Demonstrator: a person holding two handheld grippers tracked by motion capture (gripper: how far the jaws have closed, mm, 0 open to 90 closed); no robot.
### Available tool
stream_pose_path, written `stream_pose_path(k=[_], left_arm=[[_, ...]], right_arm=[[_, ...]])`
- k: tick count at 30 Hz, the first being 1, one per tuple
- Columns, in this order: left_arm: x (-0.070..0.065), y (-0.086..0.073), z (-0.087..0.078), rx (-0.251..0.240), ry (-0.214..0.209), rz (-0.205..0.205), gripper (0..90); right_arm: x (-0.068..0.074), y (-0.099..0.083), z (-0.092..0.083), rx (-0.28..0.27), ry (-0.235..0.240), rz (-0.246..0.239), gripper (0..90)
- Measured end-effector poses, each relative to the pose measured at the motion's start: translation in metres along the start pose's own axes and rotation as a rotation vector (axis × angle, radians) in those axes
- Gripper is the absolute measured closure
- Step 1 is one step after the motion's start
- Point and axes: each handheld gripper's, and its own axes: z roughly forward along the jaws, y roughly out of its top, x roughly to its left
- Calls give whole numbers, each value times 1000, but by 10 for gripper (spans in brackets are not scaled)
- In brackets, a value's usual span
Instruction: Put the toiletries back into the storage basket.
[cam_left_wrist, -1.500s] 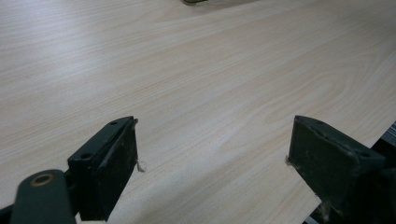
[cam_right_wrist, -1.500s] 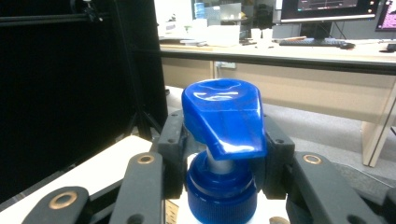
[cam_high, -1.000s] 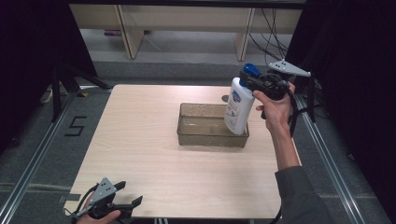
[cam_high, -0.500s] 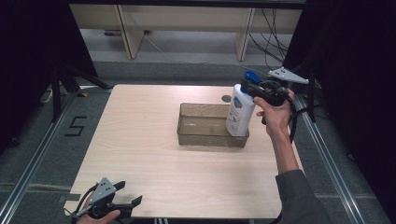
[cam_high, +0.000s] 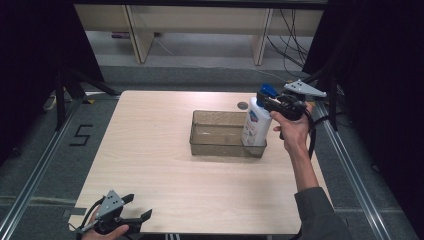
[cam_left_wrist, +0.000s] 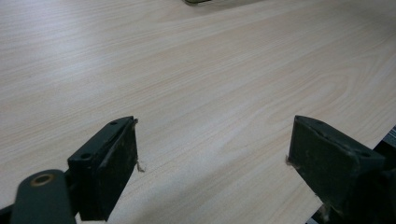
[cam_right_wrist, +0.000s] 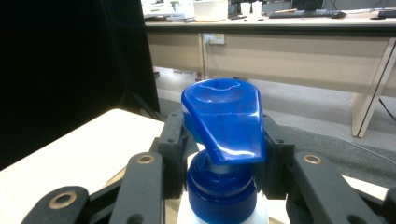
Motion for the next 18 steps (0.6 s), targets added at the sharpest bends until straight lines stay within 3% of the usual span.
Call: stream_pose_path(k=[7, 8, 9, 10, 11, 12, 13, 18], left_arm=[[0, 0, 0, -2, -1, -1, 150], [0, 0, 0, -1, 2, -3, 150], [1, 0, -1, 10, 3, 9, 150], [1, 0, -1, 10, 3, 9, 150], [1, 0, -1, 5, 3, 6, 150], [1, 0, -1, 5, 3, 6, 150], [1, 0, -1, 8, 1, 10, 150], [1, 0, -1, 9, 2, 11, 150]], right_arm=[[1, -8, 0, 0, 6, -5, 606], [2, -9, -1, -1, 9, 7, 571], [3, -10, -1, 22, -9, 30, 417], [3, -10, -1, 22, -9, 30, 417], [4, -13, -2, 36, -30, 41, 329], [4, -13, -2, 36, -30, 41, 329], [2, -17, -3, 53, -23, 53, 257], [4, -23, -6, 50, -39, 47, 201]])
